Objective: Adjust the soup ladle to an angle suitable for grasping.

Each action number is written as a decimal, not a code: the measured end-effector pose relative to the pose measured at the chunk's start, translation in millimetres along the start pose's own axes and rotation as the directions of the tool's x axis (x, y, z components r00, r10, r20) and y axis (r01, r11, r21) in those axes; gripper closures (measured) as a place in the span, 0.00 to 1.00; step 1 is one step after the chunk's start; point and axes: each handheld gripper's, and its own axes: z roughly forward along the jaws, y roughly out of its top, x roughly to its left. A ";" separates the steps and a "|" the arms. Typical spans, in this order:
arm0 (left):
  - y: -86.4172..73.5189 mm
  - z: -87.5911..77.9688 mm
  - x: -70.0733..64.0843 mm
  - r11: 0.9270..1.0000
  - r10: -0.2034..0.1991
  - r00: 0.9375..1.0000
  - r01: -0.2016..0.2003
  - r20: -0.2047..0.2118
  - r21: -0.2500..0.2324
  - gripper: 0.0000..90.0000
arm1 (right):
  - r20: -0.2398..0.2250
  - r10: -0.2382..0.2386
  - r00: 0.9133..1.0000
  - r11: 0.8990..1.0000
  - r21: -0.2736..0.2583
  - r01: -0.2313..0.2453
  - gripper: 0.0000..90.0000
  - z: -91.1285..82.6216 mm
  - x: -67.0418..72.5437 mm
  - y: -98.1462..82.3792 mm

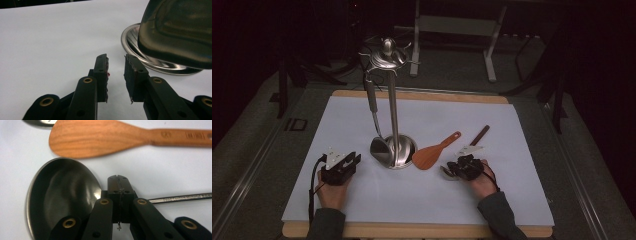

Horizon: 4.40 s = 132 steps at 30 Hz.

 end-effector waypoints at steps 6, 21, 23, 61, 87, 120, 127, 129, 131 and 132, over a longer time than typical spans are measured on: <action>0.1 -0.1 -0.1 1.000 0.001 1.000 -0.001 -0.001 0.002 0.81 | -0.040 0.000 0.999 1.000 0.029 0.002 1.00 -19.3 -7.3 -16.3; 0.0 0.2 -0.8 1.000 0.003 1.000 -0.003 -0.007 0.000 0.81 | -0.064 0.020 0.998 0.989 0.146 -0.010 1.00 -63.9 -32.9 -49.3; 0.0 0.2 -1.0 1.000 0.004 1.000 -0.004 -0.007 0.000 0.81 | -0.061 0.041 0.997 0.987 0.160 -0.031 1.00 -68.5 -37.5 -52.3; 0.0 -0.2 0.2 1.000 -0.004 1.000 0.004 -0.005 -0.001 0.79 | 0.409 0.386 0.827 0.885 0.087 -0.457 0.64 -32.2 -117.7 -5.8; -0.1 -0.1 -0.5 1.000 0.001 1.000 -0.001 -0.008 -0.001 0.79 | 0.117 0.052 0.992 0.956 0.283 -0.084 0.73 -45.6 -86.9 -12.5; 0.0 0.2 -1.0 1.000 0.001 1.000 -0.001 -0.011 -0.001 0.78 | 0.116 0.045 0.992 0.861 0.498 -0.097 0.81 -37.7 -50.3 7.9; 0.0 0.0 -0.7 1.000 0.002 1.000 -0.002 -0.008 0.000 0.78 | 0.088 0.031 0.996 0.865 0.497 -0.070 0.82 -35.9 -45.1 10.8; 0.0 0.1 -0.9 1.000 0.001 1.000 -0.001 -0.009 0.001 0.78 | 0.092 0.015 0.996 0.872 0.485 -0.058 0.83 -36.5 -40.6 12.5; 0.0 -0.1 -0.8 1.000 0.002 1.000 -0.002 -0.008 0.001 0.78 | 0.086 0.015 0.996 0.878 0.476 -0.055 0.82 -37.9 -38.8 14.3; 0.0 -0.1 -0.7 1.000 0.002 1.000 -0.002 -0.008 0.001 0.78 | 0.086 0.016 0.996 0.882 0.468 -0.054 0.83 -38.8 -38.2 15.5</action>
